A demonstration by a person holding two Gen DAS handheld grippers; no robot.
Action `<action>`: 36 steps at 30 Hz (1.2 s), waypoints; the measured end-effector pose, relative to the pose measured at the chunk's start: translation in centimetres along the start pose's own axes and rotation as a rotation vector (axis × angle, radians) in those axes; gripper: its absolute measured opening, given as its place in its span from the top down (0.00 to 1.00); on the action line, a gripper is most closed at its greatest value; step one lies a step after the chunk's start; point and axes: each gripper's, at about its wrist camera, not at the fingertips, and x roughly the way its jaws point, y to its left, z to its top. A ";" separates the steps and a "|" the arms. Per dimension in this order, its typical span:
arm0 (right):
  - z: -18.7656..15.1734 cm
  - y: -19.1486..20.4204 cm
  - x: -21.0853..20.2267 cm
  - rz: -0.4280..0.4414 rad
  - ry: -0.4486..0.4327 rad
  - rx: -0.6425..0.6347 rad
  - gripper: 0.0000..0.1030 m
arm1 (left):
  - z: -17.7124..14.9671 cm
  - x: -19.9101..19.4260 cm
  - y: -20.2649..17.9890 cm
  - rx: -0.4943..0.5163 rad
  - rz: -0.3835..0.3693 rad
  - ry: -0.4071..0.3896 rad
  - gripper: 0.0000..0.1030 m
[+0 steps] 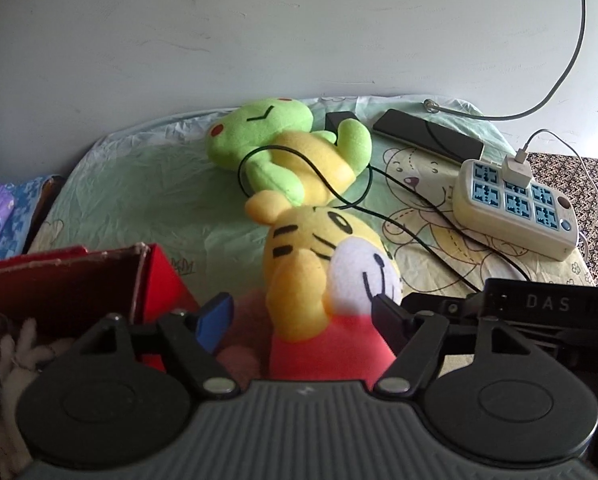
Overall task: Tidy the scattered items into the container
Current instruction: 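Close the right gripper on the tiger plush's pink shirt, then lift the tiger plush with the right gripper and carry it to the red box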
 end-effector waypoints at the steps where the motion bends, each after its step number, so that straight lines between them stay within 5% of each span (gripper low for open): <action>1: 0.0 -0.2 0.5 0.000 0.004 0.003 0.42 | -0.1 0.1 -0.1 0.007 0.011 -0.001 0.29; 4: 0.1 -1.0 1.6 0.004 0.003 0.033 0.46 | -0.3 0.3 -0.4 0.030 0.040 -0.010 0.31; 8: 0.2 -1.2 2.2 0.057 0.026 0.029 0.69 | -0.4 0.2 -0.6 0.036 0.048 -0.014 0.35; 10: 0.4 -1.1 1.9 0.076 0.037 0.013 0.82 | -0.3 0.2 -0.6 0.013 -0.042 0.024 0.61; 14: 0.6 -1.9 0.9 0.101 0.054 0.043 0.90 | -0.7 -0.1 -2.3 0.060 -0.012 0.020 0.60; 18: 0.0 -2.7 -1.2 0.130 0.057 0.051 0.99 | -0.9 -1.4 -3.2 0.051 -0.106 0.012 0.62; 22: -0.2 -2.4 -4.1 0.169 0.030 0.019 0.99 | -1.1 -3.5 -5.4 0.096 -0.209 -0.017 0.57; 25: -0.1 -2.1 -5.4 0.122 -0.012 -0.029 0.91 | -1.7 -3.9 -6.7 0.150 -0.178 -0.041 0.43; 27: 0.0 -2.6 -5.7 0.107 -0.035 -0.018 0.73 | -1.7 -4.2 -6.7 0.164 -0.158 -0.064 0.35; 32: -0.2 -2.6 -5.7 0.108 -0.050 -0.017 0.58 | -1.1 -3.2 -5.0 0.136 -0.088 -0.132 0.06; 34: -0.3 -2.2 -5.0 0.085 -0.047 -0.022 0.61 | -0.6 -0.9 -4.2 0.090 -0.116 -0.073 0.07; 36: 0.0 -2.6 -4.5 0.077 -0.044 0.009 0.58 | -0.3 1.1 -2.8 0.008 -0.178 0.016 0.27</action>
